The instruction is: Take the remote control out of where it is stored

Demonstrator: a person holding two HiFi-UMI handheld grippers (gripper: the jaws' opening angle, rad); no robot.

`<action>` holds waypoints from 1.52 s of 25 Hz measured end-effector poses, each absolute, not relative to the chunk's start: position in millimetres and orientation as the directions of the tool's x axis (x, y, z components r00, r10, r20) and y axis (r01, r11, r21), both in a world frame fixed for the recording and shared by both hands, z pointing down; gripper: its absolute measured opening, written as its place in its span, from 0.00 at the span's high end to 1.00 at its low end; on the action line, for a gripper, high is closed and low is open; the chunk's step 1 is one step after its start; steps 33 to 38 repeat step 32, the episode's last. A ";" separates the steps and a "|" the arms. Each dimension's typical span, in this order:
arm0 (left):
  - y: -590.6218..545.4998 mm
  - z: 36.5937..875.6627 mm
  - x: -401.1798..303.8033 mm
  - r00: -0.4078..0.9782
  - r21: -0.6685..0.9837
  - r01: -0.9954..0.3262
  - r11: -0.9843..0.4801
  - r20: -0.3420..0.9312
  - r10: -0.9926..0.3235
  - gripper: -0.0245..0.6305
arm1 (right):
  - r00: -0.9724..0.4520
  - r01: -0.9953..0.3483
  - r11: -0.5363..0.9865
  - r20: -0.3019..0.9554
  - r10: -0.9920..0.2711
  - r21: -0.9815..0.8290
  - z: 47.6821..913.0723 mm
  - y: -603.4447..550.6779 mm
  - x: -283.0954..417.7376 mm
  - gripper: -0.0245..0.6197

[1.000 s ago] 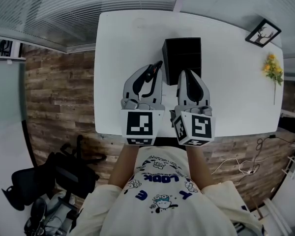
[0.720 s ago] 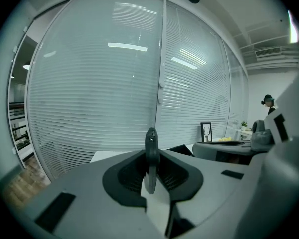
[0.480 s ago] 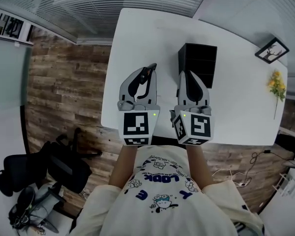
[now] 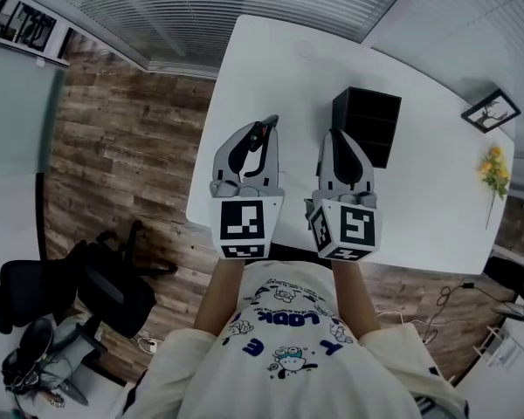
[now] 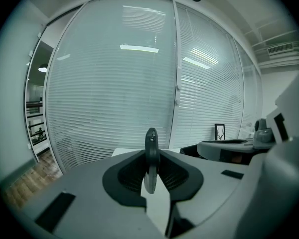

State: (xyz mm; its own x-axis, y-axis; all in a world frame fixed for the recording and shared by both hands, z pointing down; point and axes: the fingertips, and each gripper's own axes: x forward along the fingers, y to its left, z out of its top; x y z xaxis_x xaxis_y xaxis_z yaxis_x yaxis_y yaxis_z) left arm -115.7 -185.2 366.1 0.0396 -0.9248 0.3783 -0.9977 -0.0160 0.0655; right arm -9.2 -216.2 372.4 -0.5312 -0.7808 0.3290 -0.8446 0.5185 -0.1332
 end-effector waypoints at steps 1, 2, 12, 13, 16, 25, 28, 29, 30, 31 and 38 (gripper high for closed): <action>-184.3 366.0 -116.7 0.037 0.066 -0.998 -0.013 0.378 -0.925 0.86 | -0.534 -0.843 0.522 0.330 -0.779 -0.132 372.4 -215.5 -10.5 0.89; -183.4 365.8 -117.7 0.035 0.066 -0.998 -0.011 0.378 -0.925 0.86 | -0.536 -0.841 0.525 0.331 -0.776 -0.130 372.4 -214.8 -11.9 0.89; -179.2 365.5 -118.4 0.029 0.063 -0.998 -0.005 0.380 -0.925 0.85 | -0.547 -0.833 0.540 0.336 -0.767 -0.122 371.8 -210.7 -16.4 0.89; -179.4 365.1 -118.1 0.029 0.064 -0.998 -0.005 0.379 -0.925 0.85 | -0.546 -0.833 0.540 0.336 -0.767 -0.122 371.5 -210.8 -16.3 0.89; -179.5 364.1 -116.7 0.030 0.066 -0.998 -0.006 0.377 -0.926 0.86 | -0.545 -0.834 0.539 0.336 -0.768 -0.118 370.2 -211.1 -15.6 0.89; -179.6 363.9 -112.2 0.041 0.065 -0.998 -0.018 0.378 -0.925 0.86 | -0.545 -0.834 0.539 0.338 -0.767 -0.121 370.5 -210.6 -15.1 0.89; -179.2 362.7 -112.4 0.042 0.065 -0.998 -0.019 0.376 -0.926 0.86 | -0.543 -0.835 0.537 0.338 -0.769 -0.120 369.4 -210.1 -15.1 0.89; -179.1 362.4 -112.2 0.042 0.065 -0.998 -0.019 0.375 -0.926 0.86 | -0.542 -0.835 0.536 0.339 -0.769 -0.121 369.4 -209.8 -14.8 0.89; -179.1 362.2 -111.9 0.042 0.065 -0.998 -0.019 0.375 -0.926 0.86 | -0.542 -0.836 0.535 0.338 -0.769 -0.121 369.3 -209.6 -14.5 0.89; -179.1 362.1 -111.6 0.043 0.065 -0.998 -0.020 0.374 -0.926 0.86 | -0.541 -0.836 0.535 0.338 -0.770 -0.122 369.1 -209.6 -14.1 0.89; -179.1 361.9 -111.3 0.043 0.065 -0.998 -0.020 0.374 -0.926 0.86 | -0.541 -0.837 0.533 0.337 -0.771 -0.123 368.9 -209.6 -13.8 0.89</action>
